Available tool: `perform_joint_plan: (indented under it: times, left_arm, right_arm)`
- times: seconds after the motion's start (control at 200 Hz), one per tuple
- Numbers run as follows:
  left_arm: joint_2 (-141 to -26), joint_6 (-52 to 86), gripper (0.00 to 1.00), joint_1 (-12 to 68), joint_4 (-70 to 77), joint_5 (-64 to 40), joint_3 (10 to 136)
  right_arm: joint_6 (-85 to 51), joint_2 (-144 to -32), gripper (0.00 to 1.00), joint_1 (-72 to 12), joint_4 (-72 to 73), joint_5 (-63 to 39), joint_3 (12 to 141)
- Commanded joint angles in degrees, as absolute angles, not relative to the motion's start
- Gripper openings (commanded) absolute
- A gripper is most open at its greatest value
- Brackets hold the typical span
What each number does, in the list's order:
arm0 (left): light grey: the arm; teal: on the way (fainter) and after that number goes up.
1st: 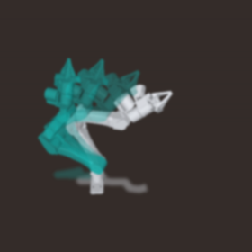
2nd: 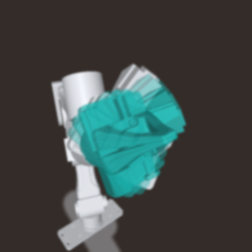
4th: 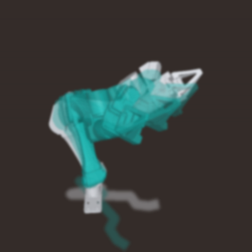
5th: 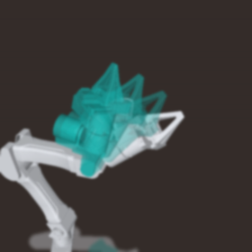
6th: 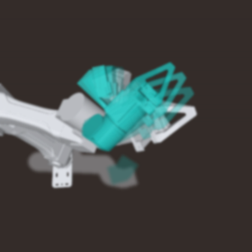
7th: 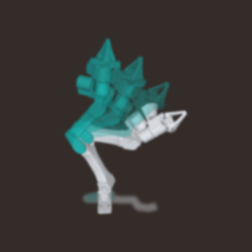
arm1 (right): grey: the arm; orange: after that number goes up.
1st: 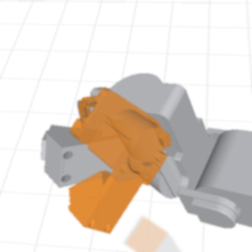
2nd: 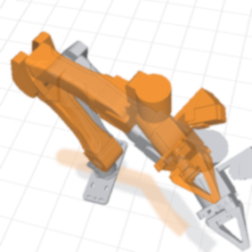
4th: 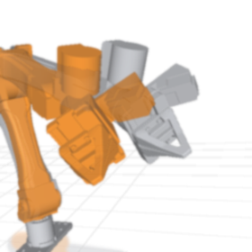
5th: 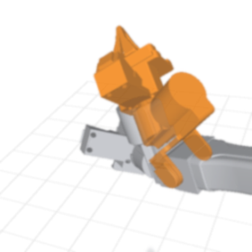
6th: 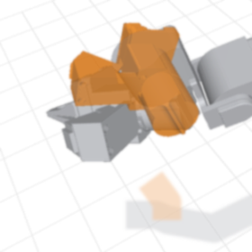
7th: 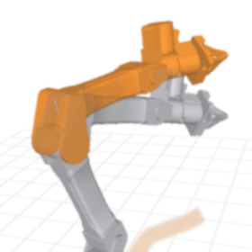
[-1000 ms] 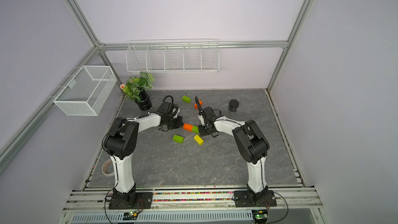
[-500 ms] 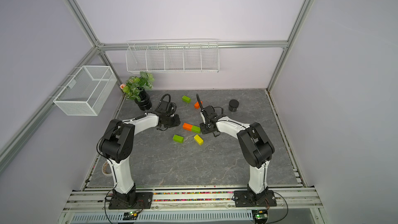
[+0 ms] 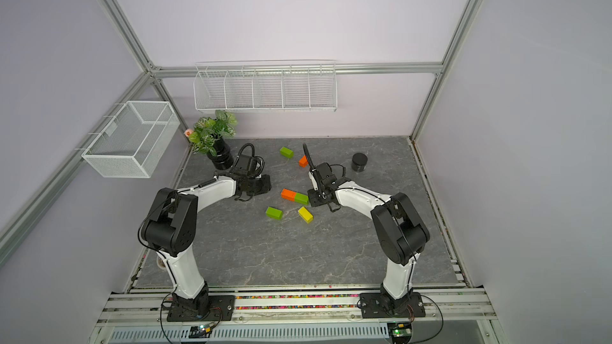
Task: Assemble a piece of candy with building blocks
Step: Assemble the building block at the center of the board.
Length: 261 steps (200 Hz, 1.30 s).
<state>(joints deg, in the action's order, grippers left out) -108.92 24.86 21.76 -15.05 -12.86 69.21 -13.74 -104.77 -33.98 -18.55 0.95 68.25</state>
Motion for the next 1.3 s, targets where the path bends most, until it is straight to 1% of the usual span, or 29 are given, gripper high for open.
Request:
perform_joint_plan:
  times: [0.0, 0.175, 0.5, 0.895, 1.299]
  left_arm:
    - [-111.3, 25.0, 0.0, 21.8, -15.1, -15.9, 72.7]
    - [-112.8, 26.0, 0.0, 21.9, -13.8, -18.5, 73.2]
    - [-114.9, 27.8, 0.0, 22.1, -11.3, -21.2, 72.1]
    - [-116.7, 28.2, 0.0, 24.3, -11.1, -21.6, 72.8]
    - [-115.6, 30.2, 0.0, 25.1, -10.0, -20.8, 69.6]
  right_arm:
    - [-14.3, -106.9, 0.22, -34.3, -17.8, -0.3, 68.9]
    - [-14.9, -109.3, 0.21, -34.3, -16.5, -2.0, 69.8]
    - [-14.9, -112.0, 0.19, -34.3, -15.6, -1.8, 72.2]
    - [-14.3, -114.5, 0.19, -34.4, -15.9, -2.2, 74.3]
    - [-11.6, -118.4, 0.19, -34.3, -17.1, -2.0, 79.1]
